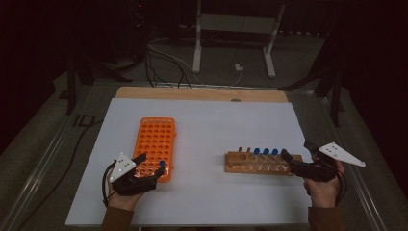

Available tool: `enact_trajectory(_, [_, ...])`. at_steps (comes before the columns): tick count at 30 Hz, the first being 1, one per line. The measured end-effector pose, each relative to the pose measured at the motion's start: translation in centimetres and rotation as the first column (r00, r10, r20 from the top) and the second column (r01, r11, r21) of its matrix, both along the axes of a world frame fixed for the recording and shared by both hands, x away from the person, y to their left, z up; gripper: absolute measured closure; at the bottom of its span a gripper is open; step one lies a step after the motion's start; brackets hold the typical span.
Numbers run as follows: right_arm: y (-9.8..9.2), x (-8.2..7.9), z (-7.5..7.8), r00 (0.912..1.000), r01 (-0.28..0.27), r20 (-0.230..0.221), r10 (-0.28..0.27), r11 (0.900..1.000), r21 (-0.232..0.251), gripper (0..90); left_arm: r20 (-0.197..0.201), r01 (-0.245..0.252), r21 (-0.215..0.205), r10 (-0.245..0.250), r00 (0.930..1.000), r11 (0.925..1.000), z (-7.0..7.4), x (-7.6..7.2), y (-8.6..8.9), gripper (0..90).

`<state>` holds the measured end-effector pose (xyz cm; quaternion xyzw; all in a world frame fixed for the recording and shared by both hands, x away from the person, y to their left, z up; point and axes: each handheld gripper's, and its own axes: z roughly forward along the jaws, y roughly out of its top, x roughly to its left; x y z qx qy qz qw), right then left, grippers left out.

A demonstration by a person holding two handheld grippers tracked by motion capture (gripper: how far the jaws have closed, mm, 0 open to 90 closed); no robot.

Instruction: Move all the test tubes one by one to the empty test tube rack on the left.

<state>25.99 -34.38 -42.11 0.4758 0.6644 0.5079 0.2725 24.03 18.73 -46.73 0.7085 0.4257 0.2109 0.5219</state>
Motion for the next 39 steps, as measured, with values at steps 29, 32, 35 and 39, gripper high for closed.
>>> enact_trajectory(29, [-0.3, 0.8, -3.8, 0.9933, -0.037, -0.112, 0.028, 0.996, -0.081, 51.9, 0.042, -0.126, -0.01, 0.126, 0.9912, 0.992, 1.1, -0.4, 3.2, 0.8])
enact_trajectory(32, [0.1, 0.8, -4.0, 0.9924, -0.058, -0.114, 0.046, 0.993, -0.099, 58.5, 0.041, -0.122, -0.003, 0.122, 0.9917, 0.9926, 1.1, -0.3, 3.2, 0.8])
enact_trajectory(35, [0.5, 0.9, -4.1, 0.9918, -0.071, -0.114, 0.057, 0.991, -0.113, 63.6, 0.037, -0.123, -0.001, 0.123, 0.9917, 0.9924, 1.0, -0.3, 3.1, 0.8])
enact_trajectory(39, [0.9, 1.1, -4.4, 0.9926, -0.074, -0.106, 0.059, 0.988, -0.135, 65.9, 0.035, -0.126, 0.001, 0.126, 0.9914, 0.9921, 0.9, -0.3, 3.1, 0.8])
